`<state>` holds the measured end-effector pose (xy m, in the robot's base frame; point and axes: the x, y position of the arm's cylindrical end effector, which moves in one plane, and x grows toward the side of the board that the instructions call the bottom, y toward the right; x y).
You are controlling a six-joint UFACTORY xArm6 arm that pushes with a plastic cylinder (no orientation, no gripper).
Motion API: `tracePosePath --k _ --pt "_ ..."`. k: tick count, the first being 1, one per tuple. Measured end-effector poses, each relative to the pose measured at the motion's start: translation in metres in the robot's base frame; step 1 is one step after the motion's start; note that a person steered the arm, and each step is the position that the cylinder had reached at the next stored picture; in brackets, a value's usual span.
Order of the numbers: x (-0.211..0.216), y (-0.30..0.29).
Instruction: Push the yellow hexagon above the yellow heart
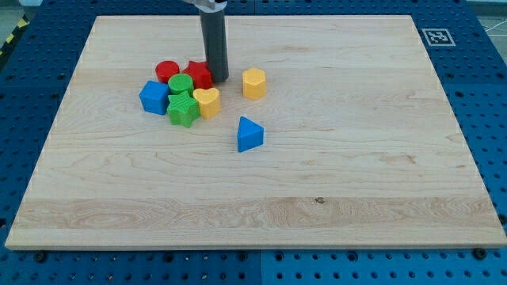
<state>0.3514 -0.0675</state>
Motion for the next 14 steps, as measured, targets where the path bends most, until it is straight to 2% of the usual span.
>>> tracePosePath --k 2,5,6,7,9,14 --pt "-0.009 -0.034" --pt "-0.069 0.064" --pt "-0.067 0.08" --pt "-0.02 0.095" --pt "0.015 0.095" --pt "0.016 0.034"
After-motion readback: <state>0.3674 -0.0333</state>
